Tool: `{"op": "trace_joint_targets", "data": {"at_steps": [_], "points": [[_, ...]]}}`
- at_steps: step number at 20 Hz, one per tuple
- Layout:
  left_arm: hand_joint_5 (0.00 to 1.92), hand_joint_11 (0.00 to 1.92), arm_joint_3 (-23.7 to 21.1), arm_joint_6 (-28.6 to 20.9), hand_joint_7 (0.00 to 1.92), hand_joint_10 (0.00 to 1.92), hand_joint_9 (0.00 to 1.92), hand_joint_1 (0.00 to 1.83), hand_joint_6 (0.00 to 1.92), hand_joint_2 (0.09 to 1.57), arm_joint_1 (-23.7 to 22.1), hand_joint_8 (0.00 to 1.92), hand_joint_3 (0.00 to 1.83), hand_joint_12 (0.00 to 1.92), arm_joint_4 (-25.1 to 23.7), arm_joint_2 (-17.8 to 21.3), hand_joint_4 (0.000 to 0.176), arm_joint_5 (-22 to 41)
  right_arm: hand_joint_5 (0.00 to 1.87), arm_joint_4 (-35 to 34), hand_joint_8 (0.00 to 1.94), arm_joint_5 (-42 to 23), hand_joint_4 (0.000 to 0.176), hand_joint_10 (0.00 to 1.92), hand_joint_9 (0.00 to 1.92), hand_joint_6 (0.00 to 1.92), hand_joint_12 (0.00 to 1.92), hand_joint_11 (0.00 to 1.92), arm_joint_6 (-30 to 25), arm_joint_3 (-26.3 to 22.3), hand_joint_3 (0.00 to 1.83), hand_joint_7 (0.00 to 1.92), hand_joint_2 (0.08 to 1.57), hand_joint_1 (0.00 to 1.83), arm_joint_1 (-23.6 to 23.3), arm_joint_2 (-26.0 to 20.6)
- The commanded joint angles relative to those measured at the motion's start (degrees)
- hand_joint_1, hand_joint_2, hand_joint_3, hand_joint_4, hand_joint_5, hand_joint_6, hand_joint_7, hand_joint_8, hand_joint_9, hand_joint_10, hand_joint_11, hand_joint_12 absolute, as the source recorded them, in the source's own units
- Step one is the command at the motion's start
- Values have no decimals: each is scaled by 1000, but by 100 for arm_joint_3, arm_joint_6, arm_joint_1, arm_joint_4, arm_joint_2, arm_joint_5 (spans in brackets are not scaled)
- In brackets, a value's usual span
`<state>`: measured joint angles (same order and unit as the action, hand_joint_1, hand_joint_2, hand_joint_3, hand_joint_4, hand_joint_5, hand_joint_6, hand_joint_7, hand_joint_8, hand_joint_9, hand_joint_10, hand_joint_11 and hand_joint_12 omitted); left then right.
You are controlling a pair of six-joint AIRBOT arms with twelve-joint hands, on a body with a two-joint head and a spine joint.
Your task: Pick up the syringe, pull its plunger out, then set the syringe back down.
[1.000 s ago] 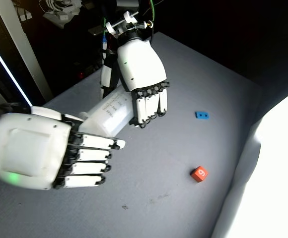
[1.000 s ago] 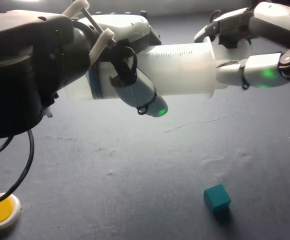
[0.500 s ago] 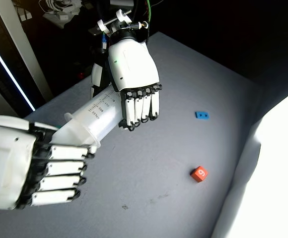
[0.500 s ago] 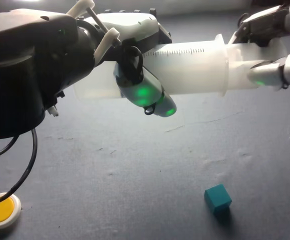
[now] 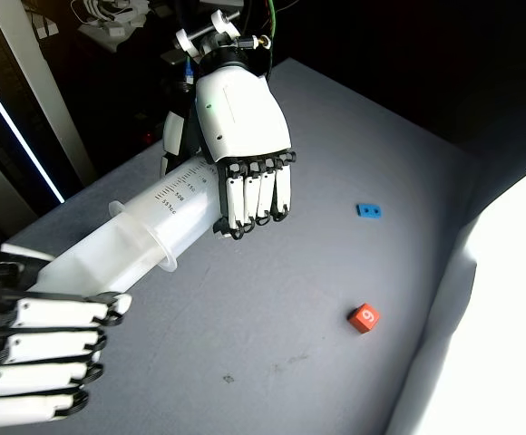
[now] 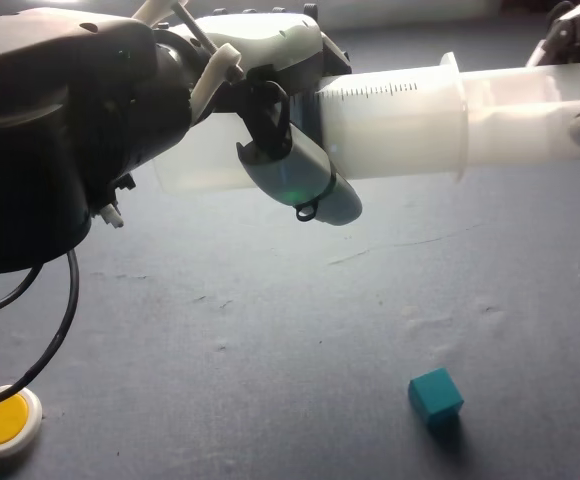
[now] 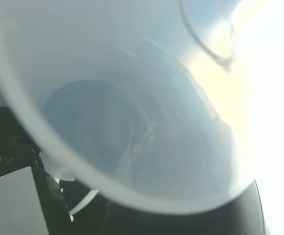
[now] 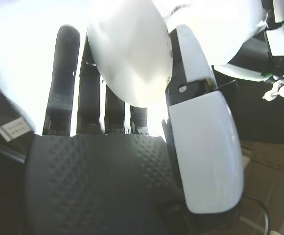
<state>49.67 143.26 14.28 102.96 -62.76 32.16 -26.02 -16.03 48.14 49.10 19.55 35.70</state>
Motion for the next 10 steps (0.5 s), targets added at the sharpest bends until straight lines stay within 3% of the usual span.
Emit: {"op": "trace_joint_targets", "data": {"at_steps": [1, 3, 5, 10], "points": [[744, 449, 51, 118, 831, 1260, 690, 1159, 1303, 1221, -62, 1324, 0, 1643, -331, 82, 2, 499, 676, -58, 1594, -674, 0, 1254, 566, 1322, 1555, 380, -10, 46, 0, 690, 1288, 1138, -104, -198], [743, 441, 52, 118, 820, 1272, 684, 1156, 1302, 1225, -62, 1346, 1, 1656, -331, 82, 2, 502, 607, -58, 1625, -638, 0, 1268, 533, 1432, 1570, 347, -12, -11, 0, 660, 1319, 1109, -166, -295], [759, 452, 51, 118, 827, 1264, 686, 1162, 1264, 1218, -61, 1346, 0, 1631, -331, 82, 0, 502, 654, -58, 1601, -538, 0, 1275, 552, 1350, 1565, 364, -9, -59, 0, 688, 1297, 1132, -187, -418], [746, 450, 42, 118, 833, 1274, 695, 1163, 1281, 1220, -60, 1343, 1, 1645, -332, 81, 0, 502, 652, -58, 1620, -499, 0, 1278, 537, 1362, 1562, 357, -9, -67, 1, 669, 1301, 1126, -180, -495]]}}
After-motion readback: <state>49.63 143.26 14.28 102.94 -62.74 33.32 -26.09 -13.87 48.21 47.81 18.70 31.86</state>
